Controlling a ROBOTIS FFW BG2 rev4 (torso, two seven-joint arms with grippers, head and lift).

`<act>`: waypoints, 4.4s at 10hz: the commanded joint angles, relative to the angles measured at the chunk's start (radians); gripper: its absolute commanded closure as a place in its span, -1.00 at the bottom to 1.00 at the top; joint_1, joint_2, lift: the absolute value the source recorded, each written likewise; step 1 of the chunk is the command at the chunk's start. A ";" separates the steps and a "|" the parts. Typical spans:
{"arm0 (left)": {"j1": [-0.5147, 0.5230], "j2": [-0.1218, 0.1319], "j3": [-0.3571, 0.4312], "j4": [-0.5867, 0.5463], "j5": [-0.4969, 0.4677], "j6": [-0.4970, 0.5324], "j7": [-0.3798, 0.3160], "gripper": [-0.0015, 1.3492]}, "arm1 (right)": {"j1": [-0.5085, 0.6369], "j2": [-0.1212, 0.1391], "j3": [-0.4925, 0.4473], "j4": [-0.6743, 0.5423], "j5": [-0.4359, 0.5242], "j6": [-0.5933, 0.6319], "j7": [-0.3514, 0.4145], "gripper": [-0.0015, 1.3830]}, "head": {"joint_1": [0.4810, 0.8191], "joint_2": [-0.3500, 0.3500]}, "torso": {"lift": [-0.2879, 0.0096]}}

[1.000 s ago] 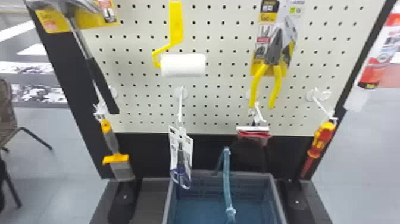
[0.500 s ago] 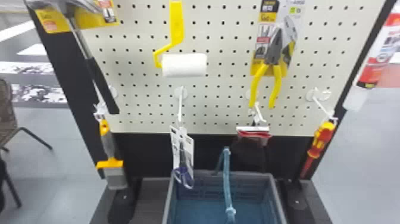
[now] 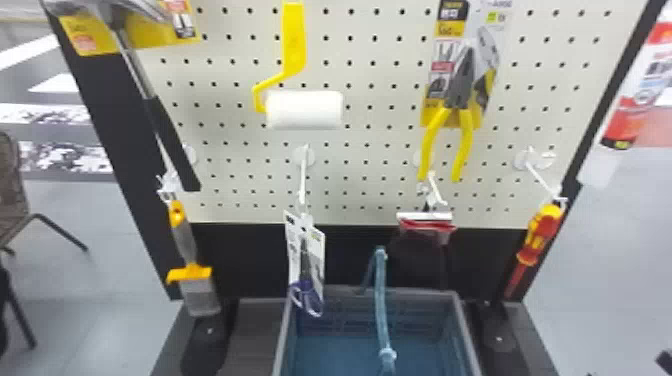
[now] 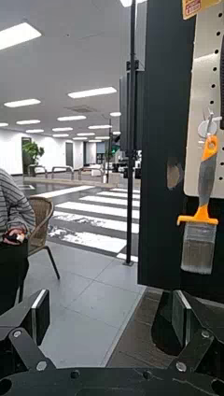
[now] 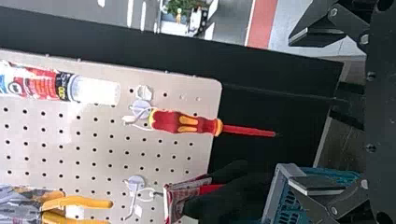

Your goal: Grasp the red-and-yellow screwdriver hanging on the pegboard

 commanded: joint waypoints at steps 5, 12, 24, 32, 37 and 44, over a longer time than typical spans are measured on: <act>-0.009 0.000 -0.005 0.000 0.000 0.008 0.000 -0.58 | -0.189 -0.058 0.000 0.086 -0.028 0.106 0.102 -0.66 | -0.60 0.00 | 0.26; -0.032 0.011 -0.017 0.000 0.002 0.021 -0.001 -0.58 | -0.470 -0.074 0.005 0.197 -0.013 0.231 0.289 -0.66 | -0.60 0.00 | 0.26; -0.032 0.014 -0.015 0.002 0.008 0.029 -0.009 -0.58 | -0.664 -0.228 0.195 0.263 -0.174 0.468 0.427 -0.66 | -0.60 0.00 | 0.26; -0.026 0.012 -0.014 0.002 0.011 0.026 -0.009 -0.58 | -0.638 -0.223 0.176 0.192 -0.103 0.471 0.423 0.78 | -0.60 0.00 | 0.26; -0.026 0.012 -0.014 0.002 0.011 0.028 -0.009 -0.58 | -0.616 -0.214 0.164 0.143 -0.050 0.455 0.406 0.86 | -0.60 0.00 | 0.26; -0.028 0.012 -0.015 0.000 0.011 0.028 -0.009 -0.58 | -0.608 -0.209 0.155 0.143 -0.042 0.461 0.400 0.86 | -0.60 0.00 | 0.26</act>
